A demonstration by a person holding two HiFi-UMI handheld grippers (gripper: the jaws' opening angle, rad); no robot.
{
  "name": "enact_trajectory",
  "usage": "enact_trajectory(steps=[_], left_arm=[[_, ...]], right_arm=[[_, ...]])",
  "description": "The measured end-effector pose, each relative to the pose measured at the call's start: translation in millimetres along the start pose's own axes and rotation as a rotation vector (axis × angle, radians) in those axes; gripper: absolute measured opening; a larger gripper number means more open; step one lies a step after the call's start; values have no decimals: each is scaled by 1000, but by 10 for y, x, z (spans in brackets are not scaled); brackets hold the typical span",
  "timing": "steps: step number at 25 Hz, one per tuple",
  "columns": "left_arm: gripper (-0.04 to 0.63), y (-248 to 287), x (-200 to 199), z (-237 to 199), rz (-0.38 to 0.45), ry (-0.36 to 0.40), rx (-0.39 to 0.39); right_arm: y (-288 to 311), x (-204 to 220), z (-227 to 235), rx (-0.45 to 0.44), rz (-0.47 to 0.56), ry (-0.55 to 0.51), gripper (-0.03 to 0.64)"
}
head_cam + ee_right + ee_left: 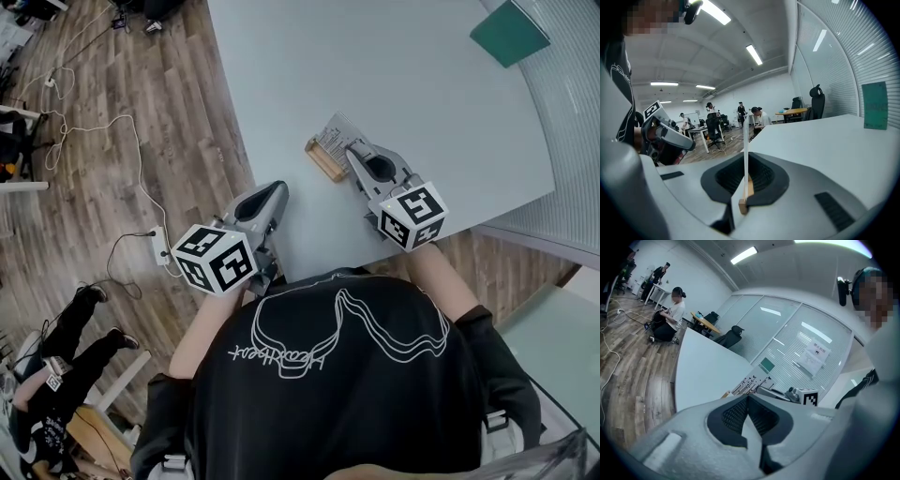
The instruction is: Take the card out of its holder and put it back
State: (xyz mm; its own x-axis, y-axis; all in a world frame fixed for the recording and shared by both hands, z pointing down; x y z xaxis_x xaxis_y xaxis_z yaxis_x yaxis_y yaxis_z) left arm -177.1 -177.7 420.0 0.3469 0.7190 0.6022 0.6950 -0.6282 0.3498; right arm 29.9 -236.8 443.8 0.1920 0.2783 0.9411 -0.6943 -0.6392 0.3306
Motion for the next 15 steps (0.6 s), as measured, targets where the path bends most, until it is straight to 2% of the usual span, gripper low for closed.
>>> enact_trajectory(steps=[15], left_arm=[[12, -38, -18, -135, -4, -27, -6]], right_arm=[[94, -10, -86, 4, -24, 0, 23]])
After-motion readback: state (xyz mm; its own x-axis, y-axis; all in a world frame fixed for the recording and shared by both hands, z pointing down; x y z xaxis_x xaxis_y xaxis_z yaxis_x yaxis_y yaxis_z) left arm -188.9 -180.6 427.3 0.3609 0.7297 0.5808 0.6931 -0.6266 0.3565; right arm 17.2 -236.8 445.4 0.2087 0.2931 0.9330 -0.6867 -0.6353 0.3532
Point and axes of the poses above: the fingertips, and each gripper's own axes: y forward along the fingers, z to its right, x out of its underside, the point moved 7 cm from there along -y, backward along the fingers, and after that the axes turned 8 degrees about -y, right-handed, at the moved point
